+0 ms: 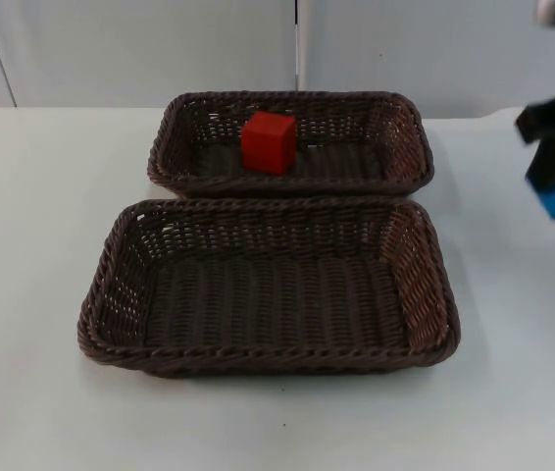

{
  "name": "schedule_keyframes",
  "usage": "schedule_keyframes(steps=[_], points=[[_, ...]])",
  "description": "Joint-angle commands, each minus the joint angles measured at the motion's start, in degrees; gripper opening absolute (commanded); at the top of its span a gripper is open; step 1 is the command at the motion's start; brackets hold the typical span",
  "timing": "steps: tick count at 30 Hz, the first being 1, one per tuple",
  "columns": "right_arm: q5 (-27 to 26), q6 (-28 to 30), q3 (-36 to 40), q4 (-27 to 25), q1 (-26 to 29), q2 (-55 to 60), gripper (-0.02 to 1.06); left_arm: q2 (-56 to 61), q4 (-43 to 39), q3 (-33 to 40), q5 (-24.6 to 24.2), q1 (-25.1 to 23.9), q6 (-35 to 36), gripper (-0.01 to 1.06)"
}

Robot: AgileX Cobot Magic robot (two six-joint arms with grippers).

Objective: Pick up one cube with the left hand and place it into the upper basket. Pick up one cube with the right hand and place it into the lower basket.

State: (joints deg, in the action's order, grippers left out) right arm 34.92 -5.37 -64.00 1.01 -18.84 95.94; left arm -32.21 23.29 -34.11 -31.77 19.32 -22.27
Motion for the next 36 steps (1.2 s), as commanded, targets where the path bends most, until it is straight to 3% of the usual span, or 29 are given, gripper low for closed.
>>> schedule_keyframes(steps=[1,8,27,36], points=[[1.48,0.23,-0.25,0.14,-0.33,-4.21,0.0,0.24,0.05,0.18,0.42,-0.02,0.14,0.76],[2.56,0.33,-0.25,0.14,-0.33,-12.02,0.0,0.24,0.05,0.18,0.42,-0.02,0.14,0.76],[2.98,0.62,-0.25,-0.31,-0.43,-12.86,0.0,0.24,0.05,0.18,0.42,-0.02,0.14,0.76],[1.7,0.89,-0.25,-0.18,-7.48,-12.37,0.0,0.24,0.05,0.18,0.42,-0.02,0.14,0.76]])
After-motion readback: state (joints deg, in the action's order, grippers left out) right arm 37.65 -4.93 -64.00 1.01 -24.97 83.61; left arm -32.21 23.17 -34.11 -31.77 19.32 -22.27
